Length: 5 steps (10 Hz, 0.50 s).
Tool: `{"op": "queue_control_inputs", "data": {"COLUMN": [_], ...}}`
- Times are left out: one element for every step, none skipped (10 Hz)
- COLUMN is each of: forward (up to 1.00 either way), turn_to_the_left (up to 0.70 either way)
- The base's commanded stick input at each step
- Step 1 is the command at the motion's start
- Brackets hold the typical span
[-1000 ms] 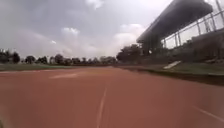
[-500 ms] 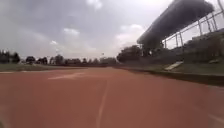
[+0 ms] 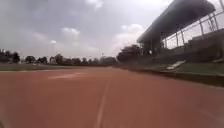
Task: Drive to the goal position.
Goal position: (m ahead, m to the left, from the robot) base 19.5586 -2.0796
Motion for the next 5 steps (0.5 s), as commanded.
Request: {"op": "queue_control_inputs", "data": {"forward": [0.45, 0.45, 0.45, 0.45, 0.45], "turn_to_the_left": [0.00, 0.00, 0.00, 0.00, 0.00]}}
